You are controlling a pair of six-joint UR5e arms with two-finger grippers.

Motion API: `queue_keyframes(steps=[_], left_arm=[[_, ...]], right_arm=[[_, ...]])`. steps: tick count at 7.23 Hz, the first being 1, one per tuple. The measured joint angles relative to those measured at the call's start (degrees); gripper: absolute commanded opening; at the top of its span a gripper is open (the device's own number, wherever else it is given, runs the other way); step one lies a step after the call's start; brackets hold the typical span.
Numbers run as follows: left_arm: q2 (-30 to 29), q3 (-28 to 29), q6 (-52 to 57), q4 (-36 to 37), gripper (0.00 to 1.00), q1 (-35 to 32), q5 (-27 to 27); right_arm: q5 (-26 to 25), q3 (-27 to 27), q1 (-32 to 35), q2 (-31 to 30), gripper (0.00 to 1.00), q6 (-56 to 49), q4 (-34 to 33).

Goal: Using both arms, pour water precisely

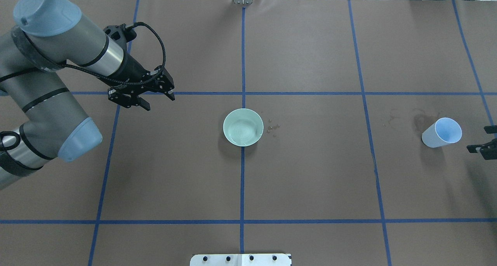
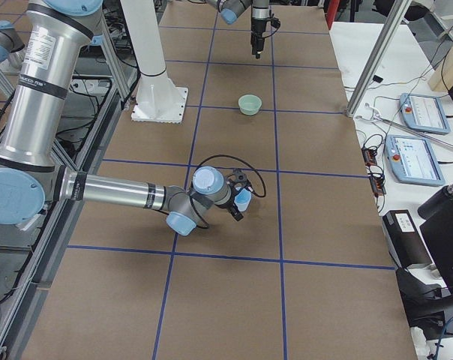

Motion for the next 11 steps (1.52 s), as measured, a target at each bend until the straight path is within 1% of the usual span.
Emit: queue_keyframes(steps=[1, 2, 4, 5, 7, 10, 11], left_arm=[[0.1, 0.1, 0.2, 0.0, 0.77, -0.1, 0.1], [0.1, 0.0, 0.3, 0.0, 0.77, -0.6, 0.1], [1.1, -0.7, 0.7, 0.1, 0.78, -2.3, -0.1], [1.9, -0.8, 1.7, 0.1, 0.78, -2.8, -0.1], [2.5, -0.8, 3.1, 0.2, 0.78, -3.3, -0.1], [2.8, -0.8, 3.3, 0.2, 0.78, -3.6, -0.1], [2.9, -0.8, 3.3, 0.2, 0.78, -3.6, -0.1]], right_arm=[[-3.4, -2.7, -1.9, 0.2, 0.99, 1.7, 5.8], [-6.4, -4.1, -4.4, 0.4, 0.99, 5.0, 10.3], [-9.8, -6.4, -8.7, 0.8, 0.99, 12.3, 18.6], [-11.3, -7.7, -10.0, 1.5, 0.99, 13.9, 21.2], [-14.3, -9.9, -11.6, 3.1, 0.99, 14.8, 22.6], [-15.6, -11.2, -12.3, 5.1, 0.98, 15.6, 22.9], [-15.8, -11.3, -12.4, 5.4, 0.94, 15.7, 22.9]])
